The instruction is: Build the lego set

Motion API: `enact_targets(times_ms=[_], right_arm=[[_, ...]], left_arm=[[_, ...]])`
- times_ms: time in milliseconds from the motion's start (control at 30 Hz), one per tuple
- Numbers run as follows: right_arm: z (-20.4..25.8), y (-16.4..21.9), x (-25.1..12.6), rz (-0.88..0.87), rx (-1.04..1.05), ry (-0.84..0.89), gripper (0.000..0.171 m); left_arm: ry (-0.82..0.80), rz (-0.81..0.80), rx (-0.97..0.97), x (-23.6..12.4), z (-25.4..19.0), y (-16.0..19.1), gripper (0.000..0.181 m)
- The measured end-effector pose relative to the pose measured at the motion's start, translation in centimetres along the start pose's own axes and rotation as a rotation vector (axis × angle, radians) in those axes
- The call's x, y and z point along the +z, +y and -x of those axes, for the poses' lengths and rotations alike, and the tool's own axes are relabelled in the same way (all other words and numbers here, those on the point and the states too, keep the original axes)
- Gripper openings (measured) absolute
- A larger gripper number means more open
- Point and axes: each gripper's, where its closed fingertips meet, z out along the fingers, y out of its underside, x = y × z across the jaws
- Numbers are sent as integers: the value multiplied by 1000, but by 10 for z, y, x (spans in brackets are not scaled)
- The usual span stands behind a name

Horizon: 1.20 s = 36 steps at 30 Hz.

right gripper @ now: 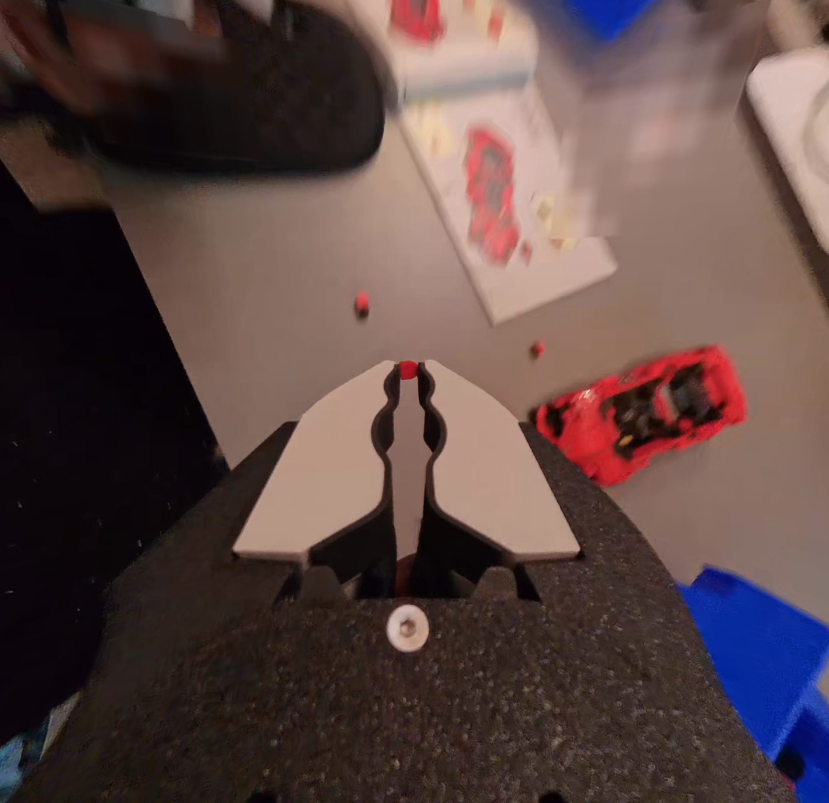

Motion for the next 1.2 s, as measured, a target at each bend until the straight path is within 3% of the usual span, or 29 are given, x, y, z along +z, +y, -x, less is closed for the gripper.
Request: enact_targets(times_ms=[100,367,500,800,900,967,1100,1200], right_arm=[[12,41,21,102,51,-32,8],[3,64,61,91,270,-220,8],[5,58,61,55,262,-256,39],[1,52,55,-46,116,-223,55],[4,22,45,-220,46,-208,25],[19,2,43,-303,-51,-256,19],[26,8,72,-94,-76,-314,15],[38,-1,77,-112,-50,-419,0]], left_arm=[[-3,20,-38,12,-1,18,4],[-31,-37,-196,30,-1,45,4],[-63,-57,-229,28,5,46,4],[-84,-80,-248,22,10,54,4],[-90,-101,-241,17,11,49,4],[-89,-105,-223,15,9,46,4],[-90,-121,-199,9,8,40,4],[-90,-133,-185,6,9,35,4]])
